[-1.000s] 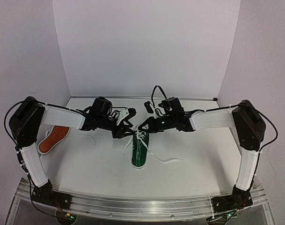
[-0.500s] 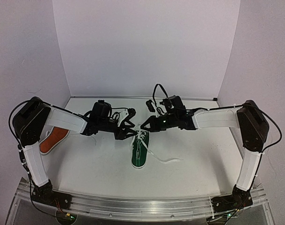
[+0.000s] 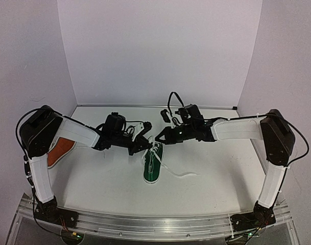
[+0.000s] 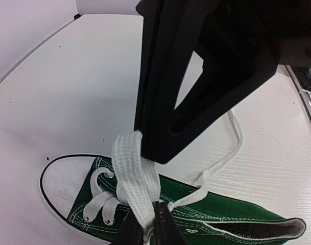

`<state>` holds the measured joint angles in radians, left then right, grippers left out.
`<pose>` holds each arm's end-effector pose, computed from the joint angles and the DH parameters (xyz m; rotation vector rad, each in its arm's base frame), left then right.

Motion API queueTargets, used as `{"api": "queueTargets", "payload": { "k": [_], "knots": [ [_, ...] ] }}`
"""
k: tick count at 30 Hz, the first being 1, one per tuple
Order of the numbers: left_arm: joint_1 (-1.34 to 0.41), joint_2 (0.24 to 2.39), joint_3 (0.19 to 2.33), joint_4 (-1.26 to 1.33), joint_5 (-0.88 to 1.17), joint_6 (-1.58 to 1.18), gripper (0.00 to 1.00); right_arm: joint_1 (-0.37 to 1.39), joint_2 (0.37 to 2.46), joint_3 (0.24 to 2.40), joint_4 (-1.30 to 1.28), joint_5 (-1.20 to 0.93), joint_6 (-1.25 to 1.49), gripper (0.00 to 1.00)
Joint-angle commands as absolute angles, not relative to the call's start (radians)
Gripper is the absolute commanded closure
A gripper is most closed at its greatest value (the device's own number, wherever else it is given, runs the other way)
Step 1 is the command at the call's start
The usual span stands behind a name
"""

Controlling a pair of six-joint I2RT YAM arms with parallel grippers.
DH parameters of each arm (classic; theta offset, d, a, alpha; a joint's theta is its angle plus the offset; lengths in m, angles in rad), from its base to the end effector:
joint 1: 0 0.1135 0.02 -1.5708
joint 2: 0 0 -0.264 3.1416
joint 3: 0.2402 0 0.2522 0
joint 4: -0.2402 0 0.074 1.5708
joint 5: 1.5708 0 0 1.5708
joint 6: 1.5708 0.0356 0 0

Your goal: Tie the shoes

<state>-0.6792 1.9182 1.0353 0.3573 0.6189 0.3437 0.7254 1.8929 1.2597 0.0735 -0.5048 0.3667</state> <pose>0.2989 -0.2679 0.1589 1.3419 1.6141 -0.8493 0.3071 0.2953 0.2115 -0.7216 2.1693 1.1494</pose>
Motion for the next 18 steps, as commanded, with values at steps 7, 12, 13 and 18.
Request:
{"api": "queueTargets", "payload": {
  "k": [7,12,13,18],
  "knots": [
    [-0.672,1.91,1.058,0.189,0.496,0.445,0.99,0.729,1.823,1.232,0.066,-0.46,0.343,1.0],
    [-0.673,1.9,1.062,0.186,0.493,0.442,0.86,0.729,1.845,1.245,0.069,-0.49,0.343,1.0],
    [-0.673,1.891,1.062,0.191,0.493,0.434,0.8,0.729,1.849,1.247,0.07,-0.497,0.345,1.0],
    [-0.673,1.824,1.037,0.229,0.493,0.404,0.54,0.729,1.852,1.25,0.072,-0.511,0.347,1.0]
  ]
}}
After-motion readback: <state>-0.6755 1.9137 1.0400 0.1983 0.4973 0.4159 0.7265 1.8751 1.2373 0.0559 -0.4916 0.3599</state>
